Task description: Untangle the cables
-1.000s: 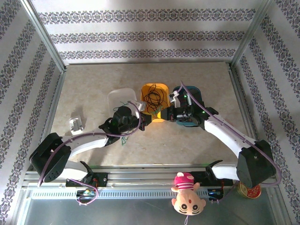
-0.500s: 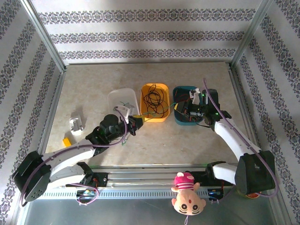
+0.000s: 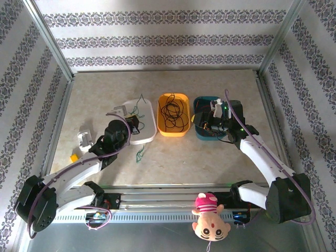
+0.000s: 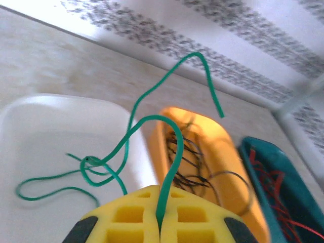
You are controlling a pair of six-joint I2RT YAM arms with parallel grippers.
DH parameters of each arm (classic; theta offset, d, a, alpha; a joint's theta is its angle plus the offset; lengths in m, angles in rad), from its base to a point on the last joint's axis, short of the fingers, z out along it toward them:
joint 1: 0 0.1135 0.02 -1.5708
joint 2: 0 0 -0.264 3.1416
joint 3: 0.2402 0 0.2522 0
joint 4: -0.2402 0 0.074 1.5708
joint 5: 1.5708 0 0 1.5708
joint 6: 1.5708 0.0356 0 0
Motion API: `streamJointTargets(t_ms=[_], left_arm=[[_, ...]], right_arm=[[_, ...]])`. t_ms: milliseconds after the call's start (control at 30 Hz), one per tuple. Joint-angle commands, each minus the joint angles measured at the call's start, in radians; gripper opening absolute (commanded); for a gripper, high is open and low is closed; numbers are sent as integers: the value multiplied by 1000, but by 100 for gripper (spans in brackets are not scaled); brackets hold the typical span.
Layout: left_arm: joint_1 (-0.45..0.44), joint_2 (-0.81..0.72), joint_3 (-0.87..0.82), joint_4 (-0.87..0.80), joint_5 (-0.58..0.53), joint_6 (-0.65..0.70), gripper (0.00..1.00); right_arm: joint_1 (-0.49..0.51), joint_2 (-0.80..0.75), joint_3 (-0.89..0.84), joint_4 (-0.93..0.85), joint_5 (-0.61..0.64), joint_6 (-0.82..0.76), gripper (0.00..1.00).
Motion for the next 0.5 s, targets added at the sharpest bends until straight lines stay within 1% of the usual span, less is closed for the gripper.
streamJointTargets(t_ms=[0, 67, 100, 133, 167, 200, 233, 300, 367, 467], left_arm=[[48, 53, 30, -73, -59, -20, 0], [72, 111, 48, -51, -16, 5, 0], [77, 138, 62, -43, 3, 26, 7], [77, 166, 81, -43, 18, 59, 28], [76, 188, 107, -64, 25, 86, 53], [77, 203, 137, -105, 20, 107, 69], [75, 208, 158, -137, 13, 125, 76], [50, 186, 182, -195, -18, 190, 80], [14, 139, 181, -249, -50, 242, 81], [-40, 35, 160, -369, -51, 254, 80]], right_arm=[[18, -11, 22, -28, 10, -45, 50], [27, -12, 30, -43, 7, -61, 50], [32, -10, 35, -48, 3, -70, 50], [36, -10, 41, -55, 0, -79, 50], [44, -8, 50, -70, -3, -93, 50], [53, -6, 62, -88, -2, -110, 50], [61, -6, 69, -103, 1, -123, 50], [77, -6, 78, -129, 17, -146, 50], [88, -6, 76, -135, 29, -156, 50], [99, 3, 67, -135, 45, -158, 50]])
